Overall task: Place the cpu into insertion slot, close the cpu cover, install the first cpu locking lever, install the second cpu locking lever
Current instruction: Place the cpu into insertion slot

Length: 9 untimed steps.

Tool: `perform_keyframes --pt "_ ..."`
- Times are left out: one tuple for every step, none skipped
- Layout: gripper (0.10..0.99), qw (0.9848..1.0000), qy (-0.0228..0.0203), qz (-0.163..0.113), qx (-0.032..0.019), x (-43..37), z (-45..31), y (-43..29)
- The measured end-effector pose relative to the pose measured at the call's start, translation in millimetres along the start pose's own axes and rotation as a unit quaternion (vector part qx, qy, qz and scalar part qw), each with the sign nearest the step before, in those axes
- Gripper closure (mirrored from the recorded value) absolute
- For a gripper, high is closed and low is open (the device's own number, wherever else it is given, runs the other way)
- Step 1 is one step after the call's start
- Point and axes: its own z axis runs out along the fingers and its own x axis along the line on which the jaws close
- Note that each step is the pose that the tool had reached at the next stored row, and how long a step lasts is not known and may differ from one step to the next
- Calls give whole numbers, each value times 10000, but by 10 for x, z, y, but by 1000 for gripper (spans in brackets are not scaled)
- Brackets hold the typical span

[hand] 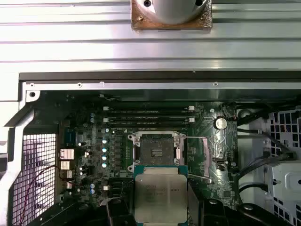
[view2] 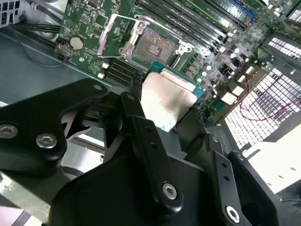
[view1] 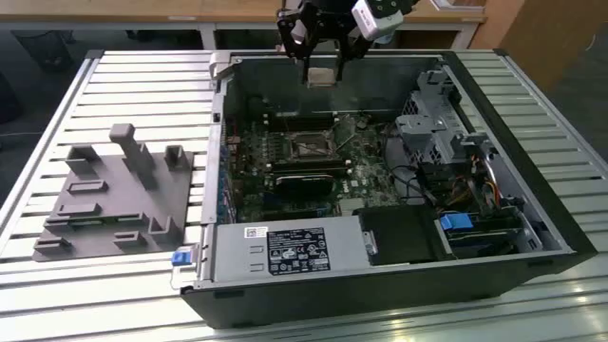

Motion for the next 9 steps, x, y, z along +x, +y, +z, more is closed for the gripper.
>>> perform_keyframes --pt "545 10000 0 0 0 0 0 0" --pt "545 10000 0 0 0 0 0 0" --pt "545 10000 0 0 0 0 0 0" --pt "545 10000 0 0 0 0 0 0" --pt "545 10000 0 3 0 0 0 0" --pt "545 10000 0 6 0 0 0 0" --pt "545 10000 -1 12 0 0 0 0" --pt "545 10000 -2 20 -1 0 0 0" --pt "545 10000 -3 30 -1 0 0 0"
